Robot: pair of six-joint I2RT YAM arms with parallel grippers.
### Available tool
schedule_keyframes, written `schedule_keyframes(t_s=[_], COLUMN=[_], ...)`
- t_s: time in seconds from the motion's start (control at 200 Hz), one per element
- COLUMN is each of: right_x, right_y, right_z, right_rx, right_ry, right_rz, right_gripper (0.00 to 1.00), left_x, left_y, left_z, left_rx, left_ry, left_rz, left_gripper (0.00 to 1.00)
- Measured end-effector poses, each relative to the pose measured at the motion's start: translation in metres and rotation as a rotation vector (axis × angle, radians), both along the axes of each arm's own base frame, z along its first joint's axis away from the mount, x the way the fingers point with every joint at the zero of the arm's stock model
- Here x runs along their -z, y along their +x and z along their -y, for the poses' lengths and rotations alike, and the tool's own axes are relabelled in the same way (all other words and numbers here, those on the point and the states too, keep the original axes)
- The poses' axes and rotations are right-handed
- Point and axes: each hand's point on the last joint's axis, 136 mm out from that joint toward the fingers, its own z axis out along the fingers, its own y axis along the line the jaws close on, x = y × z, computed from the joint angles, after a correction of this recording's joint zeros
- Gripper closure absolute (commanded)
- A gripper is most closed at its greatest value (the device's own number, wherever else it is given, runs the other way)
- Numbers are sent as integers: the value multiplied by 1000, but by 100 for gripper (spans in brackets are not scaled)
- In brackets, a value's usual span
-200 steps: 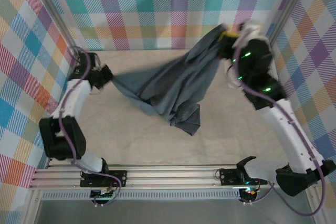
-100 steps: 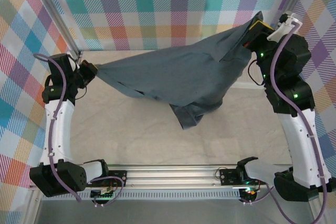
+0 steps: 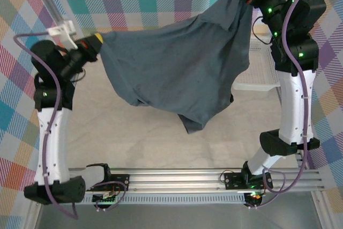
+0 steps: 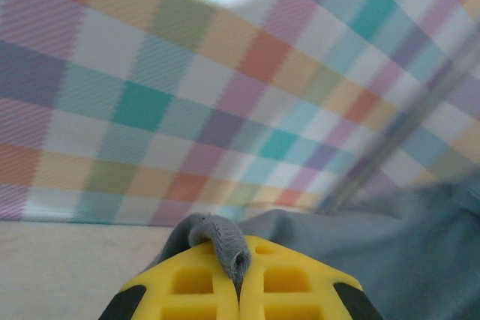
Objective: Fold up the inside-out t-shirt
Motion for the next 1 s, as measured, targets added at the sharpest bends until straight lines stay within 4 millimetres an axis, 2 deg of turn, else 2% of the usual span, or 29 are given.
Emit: schedule_keyframes(t_s=[0.035, 0.085, 0.11, 0.145, 0.19, 0.205, 0.245, 0.285, 0.325, 0.375, 0.46, 0.595, 0.705, 0.81, 0.905, 1.0], right_x=[13, 49, 67, 101, 146, 162, 199, 233, 258, 278, 299, 325, 348, 363, 369, 374], right_y=[-2, -8, -13, -21, -34, -40, -51, -64, -75, -85, -95, -105, -108, -106, -104, -102], right_z=[-4, -10, -11, -9, -4, -1, 5, 13, 20, 28, 42, 56, 57, 52, 47, 42], right_rx=[-28, -66, -76, -81, -72, -64, -42, -13, 17, 54, 126, 203, 212, 193, 171, 150], right_ry=[-10, -25, -24, -24, -21, -16, -10, -4, 0, 6, 23, 47, 56, 59, 58, 55], right_rz=[-30, -111, -141, -200, -285, -311, -379, -446, -499, -546, -602, -660, -718, -766, -793, -814], right_gripper=[100, 100, 100, 100, 100, 100, 100, 100, 100, 100, 100, 100, 100, 100, 100, 100], left_x=[20, 55, 79, 117, 166, 185, 224, 259, 282, 295, 294, 278, 287, 331, 372, 401], left_y=[-12, -29, -41, -57, -75, -82, -97, -111, -121, -127, -122, -93, -69, -62, -70, -77], left_z=[14, 30, 40, 53, 66, 69, 74, 77, 76, 73, 69, 61, 66, 80, 96, 101], left_rx=[39, 84, 116, 157, 198, 208, 228, 239, 237, 224, 195, 88, 62, 92, 122, 103], left_ry=[12, 29, 35, 47, 65, 72, 91, 114, 136, 157, 190, 250, 289, 356, 433, 489], left_rz=[-26, -70, -105, -173, -268, -306, -392, -473, -534, -579, -581, -592, -659, -807, -931, -1014], left_gripper=[100, 100, 100, 99, 82, 73, 55, 45, 40, 37, 37, 38, 43, 45, 52, 58])
